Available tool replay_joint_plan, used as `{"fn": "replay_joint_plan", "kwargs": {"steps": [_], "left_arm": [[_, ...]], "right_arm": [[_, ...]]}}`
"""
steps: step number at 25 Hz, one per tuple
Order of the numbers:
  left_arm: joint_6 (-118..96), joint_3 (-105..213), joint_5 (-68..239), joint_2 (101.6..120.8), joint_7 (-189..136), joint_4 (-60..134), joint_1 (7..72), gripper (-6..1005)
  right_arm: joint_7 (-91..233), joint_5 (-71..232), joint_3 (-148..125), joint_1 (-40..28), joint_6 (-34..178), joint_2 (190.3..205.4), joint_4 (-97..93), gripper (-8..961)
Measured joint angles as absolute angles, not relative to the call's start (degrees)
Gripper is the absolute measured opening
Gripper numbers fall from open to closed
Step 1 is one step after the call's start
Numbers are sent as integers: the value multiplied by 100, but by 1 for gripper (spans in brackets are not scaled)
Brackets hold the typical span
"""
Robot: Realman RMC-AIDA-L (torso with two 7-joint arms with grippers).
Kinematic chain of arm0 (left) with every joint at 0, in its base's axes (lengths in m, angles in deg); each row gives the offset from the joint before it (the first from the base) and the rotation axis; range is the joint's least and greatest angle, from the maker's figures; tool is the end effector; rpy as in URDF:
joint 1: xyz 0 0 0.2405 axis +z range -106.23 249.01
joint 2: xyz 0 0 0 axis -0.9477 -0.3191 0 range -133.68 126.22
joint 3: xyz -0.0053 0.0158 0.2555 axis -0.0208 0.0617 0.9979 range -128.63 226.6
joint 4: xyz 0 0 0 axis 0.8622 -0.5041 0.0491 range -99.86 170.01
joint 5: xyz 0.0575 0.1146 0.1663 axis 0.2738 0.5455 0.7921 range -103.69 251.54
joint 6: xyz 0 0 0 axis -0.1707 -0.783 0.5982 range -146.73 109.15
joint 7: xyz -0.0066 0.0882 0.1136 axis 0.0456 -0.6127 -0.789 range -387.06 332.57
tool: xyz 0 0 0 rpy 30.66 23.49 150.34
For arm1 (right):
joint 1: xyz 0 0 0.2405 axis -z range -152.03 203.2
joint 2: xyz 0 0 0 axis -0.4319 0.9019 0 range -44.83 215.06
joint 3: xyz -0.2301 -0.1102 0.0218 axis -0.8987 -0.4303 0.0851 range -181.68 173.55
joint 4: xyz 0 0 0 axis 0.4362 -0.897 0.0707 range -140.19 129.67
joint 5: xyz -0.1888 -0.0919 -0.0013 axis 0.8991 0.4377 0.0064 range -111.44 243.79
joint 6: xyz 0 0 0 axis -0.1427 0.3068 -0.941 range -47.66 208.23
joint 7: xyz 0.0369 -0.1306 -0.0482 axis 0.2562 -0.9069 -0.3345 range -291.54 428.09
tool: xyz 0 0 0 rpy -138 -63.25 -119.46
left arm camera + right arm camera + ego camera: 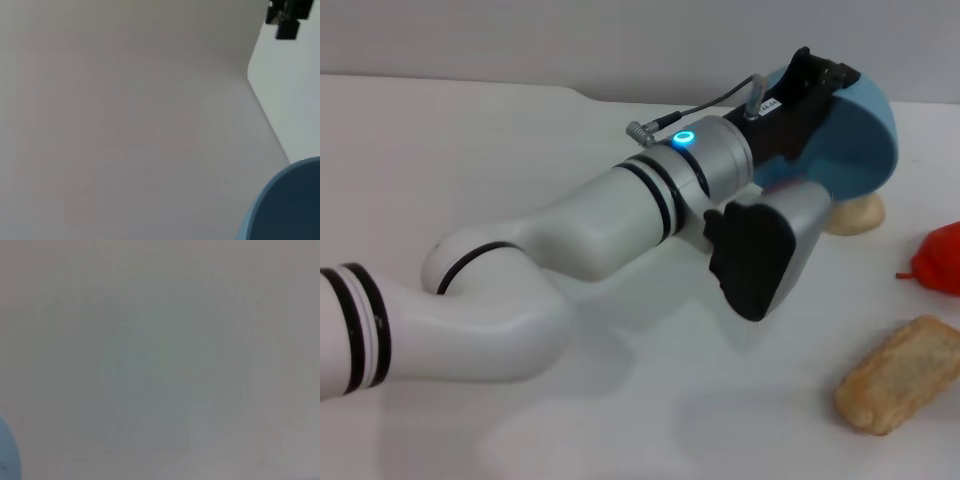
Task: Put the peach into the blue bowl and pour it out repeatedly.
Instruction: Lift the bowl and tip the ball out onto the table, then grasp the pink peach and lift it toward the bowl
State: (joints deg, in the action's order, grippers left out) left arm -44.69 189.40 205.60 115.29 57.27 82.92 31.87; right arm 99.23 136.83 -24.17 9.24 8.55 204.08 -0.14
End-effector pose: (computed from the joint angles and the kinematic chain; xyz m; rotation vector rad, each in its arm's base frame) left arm -0.0996 0.3602 -0.1416 -1.8070 1.2540 0.0711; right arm 0.3932 0.2660 0.0123 -1.5698 0.7752 0.7180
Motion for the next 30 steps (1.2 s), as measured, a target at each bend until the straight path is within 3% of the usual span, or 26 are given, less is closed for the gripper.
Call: {"fn": "replay_joint_plan", "kwargs": {"steps": [12, 22, 30], "left_arm": [[-3948, 18535, 19210, 11537, 7645, 8394, 3146, 0], [-1876, 17129, 17124, 11512, 10343, 7935, 2438, 0], [-718, 16276, 17094, 11479, 11158, 7911, 2398, 0]], "right_arm": [[10896, 13969, -2304, 678, 1100, 20366, -376, 523], [16094, 17723, -3603, 325, 314, 20341, 2063, 523], [17871, 19016, -3673, -221, -142, 20339, 2547, 519]]}}
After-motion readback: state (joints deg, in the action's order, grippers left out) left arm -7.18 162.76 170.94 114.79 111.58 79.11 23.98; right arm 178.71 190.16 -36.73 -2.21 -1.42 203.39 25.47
